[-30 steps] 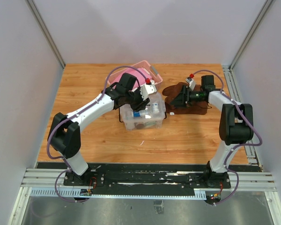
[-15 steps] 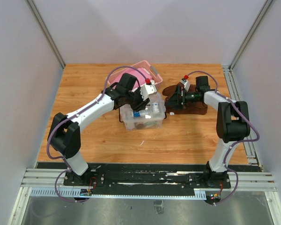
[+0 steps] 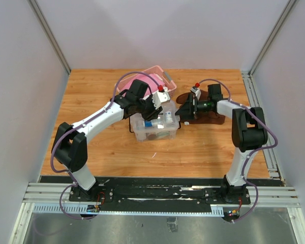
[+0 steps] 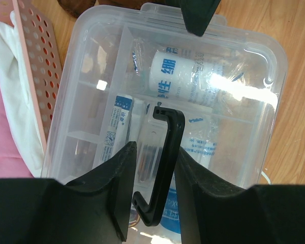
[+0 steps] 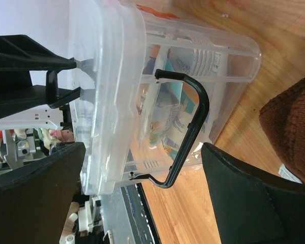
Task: Organize the medicine kit
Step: Close the medicine box at the center of the board.
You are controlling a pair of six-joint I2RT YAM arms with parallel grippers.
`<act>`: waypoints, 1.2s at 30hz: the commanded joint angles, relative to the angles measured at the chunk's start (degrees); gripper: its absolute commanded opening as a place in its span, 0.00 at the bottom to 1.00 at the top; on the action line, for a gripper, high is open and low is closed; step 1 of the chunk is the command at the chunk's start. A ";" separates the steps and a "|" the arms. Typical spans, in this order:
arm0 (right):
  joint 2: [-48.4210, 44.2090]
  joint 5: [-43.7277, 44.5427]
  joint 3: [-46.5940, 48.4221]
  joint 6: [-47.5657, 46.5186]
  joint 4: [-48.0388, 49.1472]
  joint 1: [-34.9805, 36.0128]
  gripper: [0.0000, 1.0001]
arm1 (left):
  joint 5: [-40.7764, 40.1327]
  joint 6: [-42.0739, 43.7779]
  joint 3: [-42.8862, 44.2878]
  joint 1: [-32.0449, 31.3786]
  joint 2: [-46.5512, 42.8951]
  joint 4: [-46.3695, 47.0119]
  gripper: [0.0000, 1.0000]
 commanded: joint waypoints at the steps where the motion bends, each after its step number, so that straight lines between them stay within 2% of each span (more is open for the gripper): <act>1: 1.83 -2.63 0.85 1.74 1.42 1.73 0.99 | -2.44 0.66 -3.25 0.14 1.78 -7.69 0.39; 10: 2.66 -6.08 1.01 4.22 4.13 3.41 1.00 | -2.83 0.49 -3.63 0.14 1.68 -7.15 0.39; 16: 0.58 -4.76 1.96 1.44 0.51 3.43 0.97 | -3.08 0.22 -3.94 0.12 1.73 -6.57 0.38; 30: -2.91 4.15 6.99 -6.75 -13.23 4.06 0.74 | -3.26 0.22 -4.35 0.09 1.93 -6.09 0.38; 36: -3.64 7.75 9.28 -10.63 -18.14 5.90 0.59 | -3.35 0.30 -4.45 0.12 1.95 -6.11 0.37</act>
